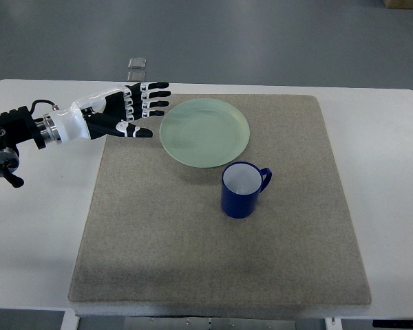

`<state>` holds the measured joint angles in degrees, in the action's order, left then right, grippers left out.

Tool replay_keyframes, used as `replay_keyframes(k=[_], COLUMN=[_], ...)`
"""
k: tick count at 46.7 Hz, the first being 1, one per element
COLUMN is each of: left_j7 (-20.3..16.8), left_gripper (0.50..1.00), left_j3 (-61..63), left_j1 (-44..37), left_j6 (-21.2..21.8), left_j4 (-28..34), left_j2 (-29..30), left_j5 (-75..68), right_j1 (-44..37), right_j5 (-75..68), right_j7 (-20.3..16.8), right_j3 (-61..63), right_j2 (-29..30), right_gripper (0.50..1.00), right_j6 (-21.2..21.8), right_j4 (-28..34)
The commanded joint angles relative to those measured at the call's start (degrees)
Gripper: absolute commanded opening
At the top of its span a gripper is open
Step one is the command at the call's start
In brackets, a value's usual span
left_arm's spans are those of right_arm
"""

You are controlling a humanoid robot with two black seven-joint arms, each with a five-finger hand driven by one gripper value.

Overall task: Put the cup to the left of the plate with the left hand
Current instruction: 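Reach the left hand past the plate to the blue mug's side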

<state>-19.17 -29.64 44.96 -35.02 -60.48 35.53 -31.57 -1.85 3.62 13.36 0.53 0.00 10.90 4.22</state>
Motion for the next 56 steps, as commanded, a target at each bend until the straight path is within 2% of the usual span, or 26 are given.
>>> replay_keyframes(k=[1,14,34,45,56], left_j7=[0.01,0.01,0.01,0.01,0.01], left_gripper=[0.999,0.999,0.996,0.996,0.999], left_j3=[0.11,2.83,3.71,3.71,3.71], left_j1=[-0.14,-0.32,-1.19,-0.93,-0.93], left_j6=[0.02,0.02,0.02,0.39,0.57], left_j4=[-2.01,-3.42,-2.1,2.55,3.52], left_j2=[0.15,-2.13,-7.05,-11.89,-13.82], left_j5=[-1.04,-7.63,-8.16,-10.97,-11.06], right_j1=[0.0,0.0,0.0,0.0,0.0], right_j5=[-0.02,-0.02,-0.02,-0.02,-0.02], right_j7=[0.0,0.0,0.0,0.0,0.0], right_j3=[0.0,0.0,0.0,0.0,0.0], right_j2=[0.0,0.0,0.0,0.0,0.0], right_gripper=[0.932,0.932,0.932,0.932,0.932], right_j6=[-0.01,-0.01,-0.01,-0.01,-0.01], right_j4=[0.0,0.0,0.0,0.0,0.0])
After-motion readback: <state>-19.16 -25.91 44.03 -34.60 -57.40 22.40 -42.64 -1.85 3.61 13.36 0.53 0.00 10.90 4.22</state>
